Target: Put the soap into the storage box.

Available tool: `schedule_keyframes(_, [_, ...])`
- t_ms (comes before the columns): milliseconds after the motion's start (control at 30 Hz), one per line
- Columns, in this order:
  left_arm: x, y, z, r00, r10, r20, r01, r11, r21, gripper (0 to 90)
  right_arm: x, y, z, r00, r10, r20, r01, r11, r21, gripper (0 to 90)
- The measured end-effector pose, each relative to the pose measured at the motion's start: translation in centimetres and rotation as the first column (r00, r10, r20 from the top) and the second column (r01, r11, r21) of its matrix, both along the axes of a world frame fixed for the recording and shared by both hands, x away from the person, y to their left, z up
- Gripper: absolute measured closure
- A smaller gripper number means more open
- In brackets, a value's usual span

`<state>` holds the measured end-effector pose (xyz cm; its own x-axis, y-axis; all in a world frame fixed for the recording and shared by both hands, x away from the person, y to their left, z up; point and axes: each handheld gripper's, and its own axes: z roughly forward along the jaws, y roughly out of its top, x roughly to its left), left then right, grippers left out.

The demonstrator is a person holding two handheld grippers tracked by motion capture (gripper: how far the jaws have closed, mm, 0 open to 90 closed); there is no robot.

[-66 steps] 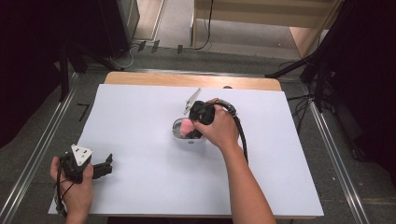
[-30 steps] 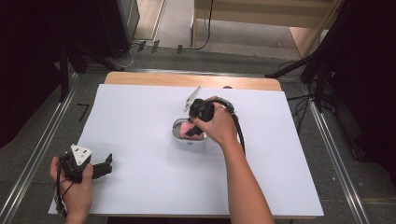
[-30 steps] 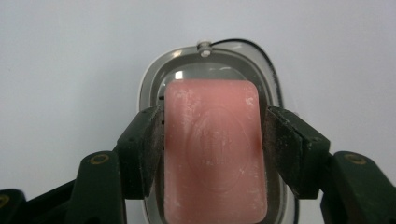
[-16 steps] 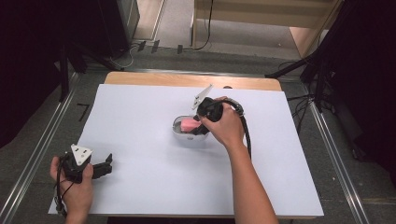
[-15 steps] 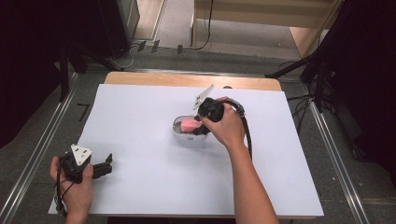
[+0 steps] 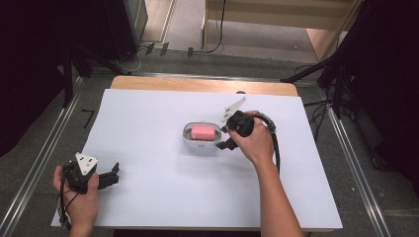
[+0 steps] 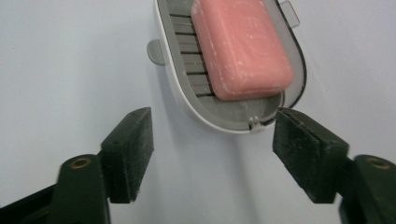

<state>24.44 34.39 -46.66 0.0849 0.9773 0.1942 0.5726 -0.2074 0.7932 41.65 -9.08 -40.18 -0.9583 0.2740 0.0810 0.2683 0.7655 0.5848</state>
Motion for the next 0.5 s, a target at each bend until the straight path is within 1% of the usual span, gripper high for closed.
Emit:
schedule_keyframes(67, [0.0, 0.0, 0.0, 1.0000, 0.000, 0.000, 0.000, 1.0000, 0.001, 0.0, -0.2, -0.5, -0.1, 0.9998, -0.017, 0.008, 0.017, 0.9998, 0.010, 24.1])
schedule_keyframes(200, [0.0, 0.0, 0.0, 1.0000, -0.001, 0.001, 0.001, 1.0000, 0.002, 0.0, -0.7, -1.6, -0.4, 0.9973, -0.057, 0.046, 0.056, 0.9982, 0.023, 18.8])
schedule_keyframes(233, [0.0, 0.0, 0.0, 1.0000, 0.000, 0.002, 0.000, 1.0000, 0.002, 0.0, -0.8, -1.9, -0.4, 0.9967, -0.066, 0.049, 0.064, 0.9975, 0.030, 18.5])
schedule_keyframes(267, [0.0, 0.0, 0.0, 1.0000, 0.000, 0.002, 0.000, 1.0000, 0.002, 0.0, -0.9, -2.1, -0.5, 0.9963, -0.074, 0.045, 0.072, 0.9969, 0.030, 17.7])
schedule_keyframes(333, [0.0, -0.1, 0.0, 1.0000, -0.002, 0.003, 0.002, 1.0000, 0.000, 0.0, -1.1, -2.4, -0.7, 0.9947, -0.087, 0.054, 0.086, 0.9959, 0.030, 14.7])
schedule_keyframes(433, [0.0, -0.1, -0.1, 1.0000, -0.003, 0.007, 0.003, 1.0000, 0.004, 0.0, -1.3, -3.0, -0.9, 0.9955, -0.086, 0.041, 0.085, 0.9961, 0.027, 15.5])
schedule_keyframes(500, [0.0, -0.1, -0.1, 1.0000, -0.004, 0.008, 0.004, 1.0000, 0.004, 0.0, -1.6, -3.4, -0.9, 0.9964, -0.082, 0.023, 0.081, 0.9959, 0.039, 20.9])
